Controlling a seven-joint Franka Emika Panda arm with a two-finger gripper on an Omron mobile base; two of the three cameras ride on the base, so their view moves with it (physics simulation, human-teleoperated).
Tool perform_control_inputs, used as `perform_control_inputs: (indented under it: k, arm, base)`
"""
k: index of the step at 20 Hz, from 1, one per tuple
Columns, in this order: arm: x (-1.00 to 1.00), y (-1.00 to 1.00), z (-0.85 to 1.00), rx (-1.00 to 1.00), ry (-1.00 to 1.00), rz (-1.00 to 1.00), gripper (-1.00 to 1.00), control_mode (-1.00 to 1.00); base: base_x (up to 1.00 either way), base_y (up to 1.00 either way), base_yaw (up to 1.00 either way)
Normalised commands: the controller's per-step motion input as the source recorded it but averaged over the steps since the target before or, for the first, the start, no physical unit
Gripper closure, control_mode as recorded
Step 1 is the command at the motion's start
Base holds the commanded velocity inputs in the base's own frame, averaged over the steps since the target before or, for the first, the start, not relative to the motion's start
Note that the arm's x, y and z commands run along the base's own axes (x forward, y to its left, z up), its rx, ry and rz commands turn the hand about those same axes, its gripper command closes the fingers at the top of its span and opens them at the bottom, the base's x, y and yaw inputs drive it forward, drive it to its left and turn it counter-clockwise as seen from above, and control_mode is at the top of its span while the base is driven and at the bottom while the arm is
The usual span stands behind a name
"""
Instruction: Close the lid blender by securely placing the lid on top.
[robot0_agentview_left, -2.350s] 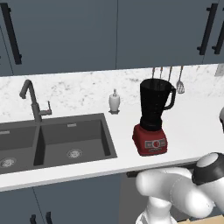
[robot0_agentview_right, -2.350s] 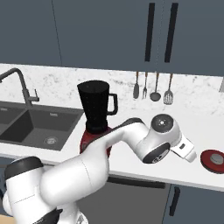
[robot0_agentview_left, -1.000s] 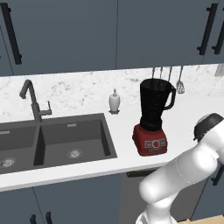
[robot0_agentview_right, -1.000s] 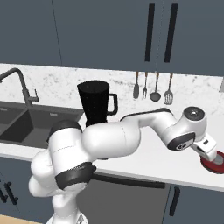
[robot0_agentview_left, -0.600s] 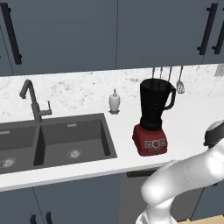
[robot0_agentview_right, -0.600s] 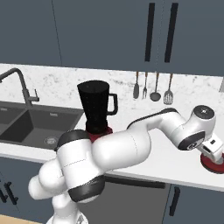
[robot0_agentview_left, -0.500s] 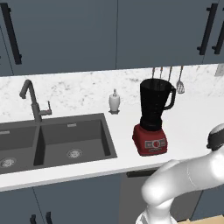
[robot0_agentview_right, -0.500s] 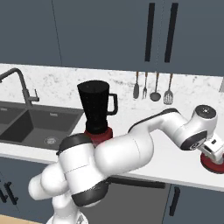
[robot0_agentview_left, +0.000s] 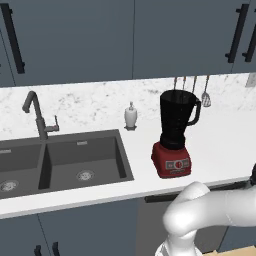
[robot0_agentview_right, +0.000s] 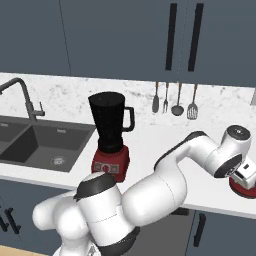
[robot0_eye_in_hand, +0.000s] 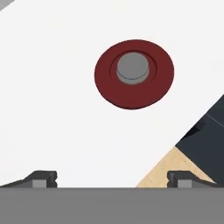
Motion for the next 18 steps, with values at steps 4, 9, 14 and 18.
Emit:
perform_control_inputs:
  k: [4, 9, 14, 18]
  arm:
    - [0.00, 0.00, -0.40, 0.00, 0.00, 0.00, -1.00, -1.00]
    - [0.03, -0.01, -0.24, -0.02, 0.00, -0.04, -1.00, -1.00]
    - [0.03, -0.11, -0.02, 0.00, 0.00, -0.08, -1.00, -1.00]
    - [0.01, -0.19, 0.00, 0.00, 0.00, -0.07, -1.00, -1.00]
  base:
    - [0.00, 0.00, 0.00]
    - [0.00, 0.00, 0.00]
    - [0.00, 0.00, 0.00]
    - [0.00, 0.00, 0.00]
